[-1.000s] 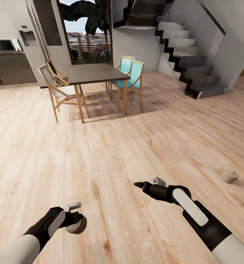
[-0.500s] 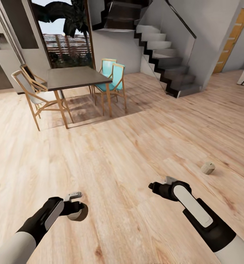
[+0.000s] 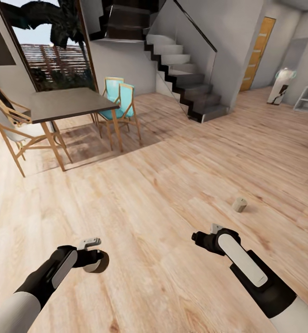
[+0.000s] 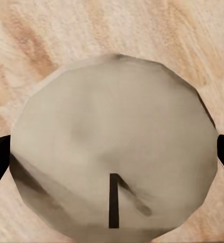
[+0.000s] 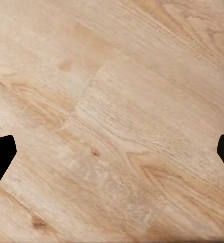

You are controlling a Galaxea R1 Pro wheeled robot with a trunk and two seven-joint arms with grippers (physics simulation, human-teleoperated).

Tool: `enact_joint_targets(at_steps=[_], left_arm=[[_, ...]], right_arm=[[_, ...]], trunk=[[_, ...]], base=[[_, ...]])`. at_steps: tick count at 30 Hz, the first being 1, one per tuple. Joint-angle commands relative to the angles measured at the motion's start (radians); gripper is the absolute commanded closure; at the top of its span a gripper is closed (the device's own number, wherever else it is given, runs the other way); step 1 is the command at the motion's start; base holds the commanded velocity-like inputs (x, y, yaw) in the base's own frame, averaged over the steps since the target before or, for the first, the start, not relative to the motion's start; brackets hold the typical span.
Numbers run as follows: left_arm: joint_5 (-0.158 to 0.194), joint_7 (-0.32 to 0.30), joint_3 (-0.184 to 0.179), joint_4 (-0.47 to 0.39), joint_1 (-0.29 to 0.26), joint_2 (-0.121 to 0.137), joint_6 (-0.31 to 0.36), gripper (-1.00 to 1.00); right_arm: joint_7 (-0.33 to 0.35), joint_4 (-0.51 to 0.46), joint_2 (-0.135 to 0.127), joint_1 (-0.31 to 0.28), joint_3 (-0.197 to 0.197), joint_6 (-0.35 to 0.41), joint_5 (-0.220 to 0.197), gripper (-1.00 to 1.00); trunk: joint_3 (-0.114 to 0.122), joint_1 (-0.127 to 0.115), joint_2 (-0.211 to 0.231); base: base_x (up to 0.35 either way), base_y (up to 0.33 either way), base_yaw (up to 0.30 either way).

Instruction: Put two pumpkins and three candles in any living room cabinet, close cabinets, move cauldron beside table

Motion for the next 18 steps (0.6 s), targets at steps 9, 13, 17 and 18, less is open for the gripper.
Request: enact_joint_targets(at_steps=[9, 13, 17, 18], left_arm=[[0.013, 0.008, -0.003, -0.002, 0.000, 0.002, 0.003, 1.00], [0.019, 0.003, -0.003, 0.000, 0.000, 0.003, 0.003, 1.00], [0.020, 0.001, -0.003, 0.000, 0.000, 0.004, 0.002, 1.00], [0.020, 0.000, -0.003, 0.001, 0.000, 0.004, 0.001, 1.00]], right_arm=[[-0.006, 0.001, 0.000, -0.001, 0.001, 0.007, -0.005, -1.00], [-0.004, 0.001, 0.000, -0.001, 0.001, 0.007, -0.005, -1.00], [0.000, 0.001, 0.000, -0.001, 0.001, 0.007, -0.006, -1.00], [0.002, 0.001, 0.000, -0.001, 0.001, 0.007, -0.006, -1.00]], trunk=[[0.012, -0.016, 0.028], [0.012, -0.016, 0.028], [0.012, -0.016, 0.028], [0.012, -0.016, 0.028]], base=[[0.000, 0.000, -0.259], [0.000, 0.000, -0.264], [0.014, 0.000, -0.264], [0.118, 0.000, -0.264]])
